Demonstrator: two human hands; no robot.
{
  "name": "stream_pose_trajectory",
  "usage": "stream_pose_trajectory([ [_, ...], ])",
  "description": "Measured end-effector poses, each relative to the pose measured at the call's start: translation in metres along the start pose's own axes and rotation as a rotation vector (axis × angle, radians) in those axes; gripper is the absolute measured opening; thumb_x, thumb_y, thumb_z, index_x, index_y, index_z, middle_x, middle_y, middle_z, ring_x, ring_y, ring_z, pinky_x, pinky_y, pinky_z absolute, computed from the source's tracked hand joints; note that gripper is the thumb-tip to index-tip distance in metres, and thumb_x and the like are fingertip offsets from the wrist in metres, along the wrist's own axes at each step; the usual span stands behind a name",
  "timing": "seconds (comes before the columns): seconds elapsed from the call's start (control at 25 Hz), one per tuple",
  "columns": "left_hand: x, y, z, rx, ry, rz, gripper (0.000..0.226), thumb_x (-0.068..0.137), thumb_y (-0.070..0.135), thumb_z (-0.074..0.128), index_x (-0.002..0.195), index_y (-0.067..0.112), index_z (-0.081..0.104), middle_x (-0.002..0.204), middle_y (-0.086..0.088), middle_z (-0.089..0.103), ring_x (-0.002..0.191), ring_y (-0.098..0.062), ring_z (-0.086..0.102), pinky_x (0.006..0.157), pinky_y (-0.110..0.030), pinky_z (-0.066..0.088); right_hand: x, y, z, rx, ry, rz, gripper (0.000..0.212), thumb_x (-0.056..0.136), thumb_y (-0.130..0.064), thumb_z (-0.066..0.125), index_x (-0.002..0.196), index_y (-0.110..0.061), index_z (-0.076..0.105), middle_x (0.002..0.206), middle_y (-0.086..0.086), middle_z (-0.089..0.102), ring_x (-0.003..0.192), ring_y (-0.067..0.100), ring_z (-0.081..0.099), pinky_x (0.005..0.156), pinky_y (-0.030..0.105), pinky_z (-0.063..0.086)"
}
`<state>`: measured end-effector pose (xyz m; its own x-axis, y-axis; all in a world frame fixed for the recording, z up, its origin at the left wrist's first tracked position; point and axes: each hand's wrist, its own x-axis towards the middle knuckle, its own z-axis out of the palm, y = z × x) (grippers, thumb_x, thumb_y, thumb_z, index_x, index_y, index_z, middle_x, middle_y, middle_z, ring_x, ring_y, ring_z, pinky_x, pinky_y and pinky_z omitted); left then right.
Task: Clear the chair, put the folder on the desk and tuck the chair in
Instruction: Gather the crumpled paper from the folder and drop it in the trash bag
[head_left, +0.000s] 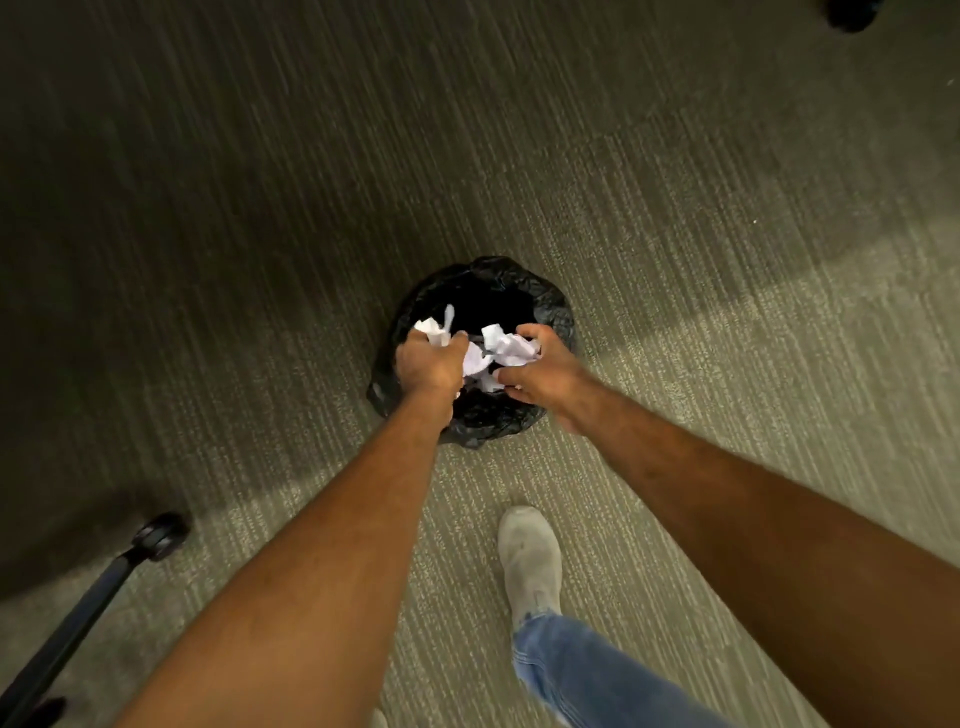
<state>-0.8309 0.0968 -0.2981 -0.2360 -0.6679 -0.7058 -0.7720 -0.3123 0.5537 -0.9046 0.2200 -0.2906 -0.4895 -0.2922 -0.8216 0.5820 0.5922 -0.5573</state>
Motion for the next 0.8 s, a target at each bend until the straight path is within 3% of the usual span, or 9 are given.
stream_pose_trajectory([
  [0.12,-0.004,-0.003,-0.004,0.001,-0.105,0.006,0.058,0.078,0.035,0.077,0.132,0.023,0.060,0.130,-0.008,0.063,0.112,-0.027,0.065,0.094,-0.046,0.058,-0.001,0.007,0.002,-0.063,-0.017,-0.024,0.080,0.086,0.003,0.073,0.152,-0.026,0.039,0.118,-0.006,0.058,0.112,0.021,0.059,0.097,0.047,0.057],
  [0.2,-0.014,0.001,-0.013,0.081,-0.163,0.078,0.059,0.088,0.029,0.073,0.143,0.023,0.052,0.140,-0.008,0.058,0.122,-0.027,0.060,0.102,-0.040,0.052,0.000,0.013,0.004,-0.168,0.014,-0.069,0.071,0.084,-0.005,0.074,0.146,-0.027,0.046,0.128,0.005,0.062,0.111,0.021,0.061,0.099,0.048,0.056],
  [0.36,-0.025,0.005,-0.031,0.271,-0.161,0.196,0.052,0.095,0.022,0.065,0.145,0.015,0.052,0.142,-0.012,0.058,0.130,-0.028,0.055,0.104,-0.031,0.043,0.001,0.019,0.009,-0.348,0.105,-0.142,0.057,0.075,-0.023,0.063,0.131,-0.027,0.059,0.125,0.012,0.064,0.105,0.023,0.068,0.099,0.048,0.056],
  [0.52,-0.038,0.015,-0.078,0.266,-0.186,0.188,0.058,0.092,0.030,0.067,0.146,0.019,0.051,0.143,-0.012,0.058,0.128,-0.029,0.058,0.109,-0.040,0.046,-0.025,-0.006,0.020,-0.447,0.137,-0.162,0.045,0.086,-0.015,0.063,0.130,-0.022,0.060,0.128,0.013,0.062,0.105,0.025,0.069,0.099,0.047,0.055],
  [0.64,-0.060,0.020,-0.126,0.357,-0.199,0.280,0.062,0.096,0.034,0.062,0.152,0.016,0.041,0.160,-0.008,0.037,0.147,-0.024,0.037,0.121,-0.034,0.030,-0.064,-0.037,0.035,-0.573,0.176,-0.248,0.043,0.092,-0.015,0.066,0.135,-0.013,0.058,0.136,0.016,0.053,0.114,0.030,0.064,0.106,0.042,0.050],
  [0.8,-0.097,0.015,-0.199,0.445,-0.113,0.414,0.067,0.097,0.041,0.056,0.157,0.022,0.032,0.168,0.001,0.020,0.152,-0.021,0.022,0.124,-0.036,0.020,-0.129,-0.071,0.070,-0.715,0.216,-0.405,0.049,0.095,-0.018,0.066,0.141,-0.010,0.052,0.143,0.014,0.049,0.132,0.029,0.049,0.115,0.038,0.037],
])
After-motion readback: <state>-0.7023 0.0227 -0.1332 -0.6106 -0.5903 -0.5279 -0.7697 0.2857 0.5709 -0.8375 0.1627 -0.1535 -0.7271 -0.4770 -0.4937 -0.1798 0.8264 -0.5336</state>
